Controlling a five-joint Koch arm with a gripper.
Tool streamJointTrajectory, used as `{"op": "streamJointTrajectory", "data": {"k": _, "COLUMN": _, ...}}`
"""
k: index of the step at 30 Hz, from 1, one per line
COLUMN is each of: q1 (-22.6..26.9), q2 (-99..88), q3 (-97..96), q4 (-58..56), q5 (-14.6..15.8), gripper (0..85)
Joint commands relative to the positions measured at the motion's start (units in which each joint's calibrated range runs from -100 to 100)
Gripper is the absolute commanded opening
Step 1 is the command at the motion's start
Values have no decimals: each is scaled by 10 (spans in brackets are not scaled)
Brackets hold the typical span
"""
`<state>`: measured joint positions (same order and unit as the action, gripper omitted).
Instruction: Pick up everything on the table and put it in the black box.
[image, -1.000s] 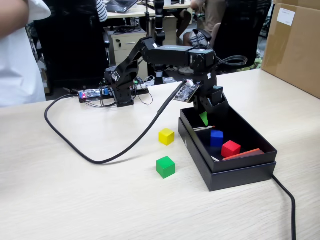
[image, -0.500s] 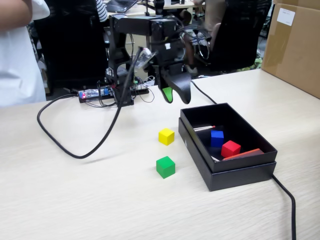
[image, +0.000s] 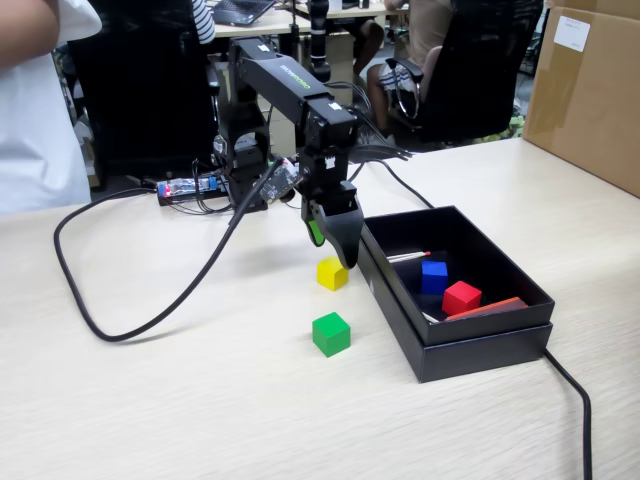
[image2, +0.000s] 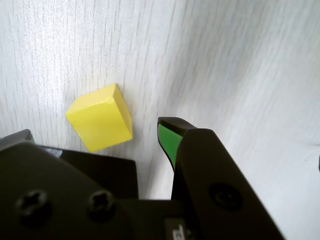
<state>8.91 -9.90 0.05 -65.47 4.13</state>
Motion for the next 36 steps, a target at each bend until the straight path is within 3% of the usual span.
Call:
{"op": "streamJointTrajectory", "data": {"k": 1, "q1": -1, "q2": 30, "q3": 53, "q4": 3, "q5": 6, "gripper": 483}}
{"op": "streamJointTrajectory", "data": {"k": 4, "q1": -1, "q2": 62, "q3": 66, "q4": 3, "q5": 11, "gripper": 461}}
{"op": "streamJointTrajectory", "data": {"k": 10, "q1": -4, "q2": 82, "q3": 69, "q4": 3, "q5": 21, "gripper": 281}}
{"op": "streamJointTrajectory", "data": {"k": 14, "q1": -6, "q2": 63, "q3": 77, "q4": -14, "q5": 24, "gripper": 211}}
{"op": "streamJointTrajectory", "data": {"k": 18, "q1": -5, "q2": -24, "q3": 101, "q4": -59, "q5": 23, "gripper": 209}}
{"op": "streamJointTrajectory", "data": {"k": 19, "q1": 0, "q2": -101, "q3": 165, "q4": -78, "q5": 22, "gripper": 55}}
{"op": "streamJointTrajectory", "data": {"k": 20, "q1": 1, "q2": -116, "q3": 184, "q4": -78, "q5": 22, "gripper": 24}}
{"op": "streamJointTrajectory", "data": {"k": 24, "q1": 8, "q2": -144, "q3": 194, "q4": -90, "q5": 21, "gripper": 32}}
{"op": "streamJointTrajectory", "data": {"k": 25, "q1": 7, "q2": -145, "q3": 180, "q4": -90, "q5": 21, "gripper": 74}}
{"op": "streamJointTrajectory", "data": {"k": 28, "q1": 5, "q2": -154, "q3": 115, "q4": -90, "q5": 16, "gripper": 340}}
{"op": "streamJointTrajectory", "data": {"k": 30, "q1": 2, "q2": -155, "q3": 76, "q4": -90, "q5": 17, "gripper": 420}}
{"op": "streamJointTrajectory", "data": {"k": 32, "q1": -4, "q2": -140, "q3": 47, "q4": -87, "q5": 17, "gripper": 460}}
{"op": "streamJointTrajectory", "data": {"k": 36, "q1": -11, "q2": -107, "q3": 41, "q4": -78, "q5": 17, "gripper": 461}}
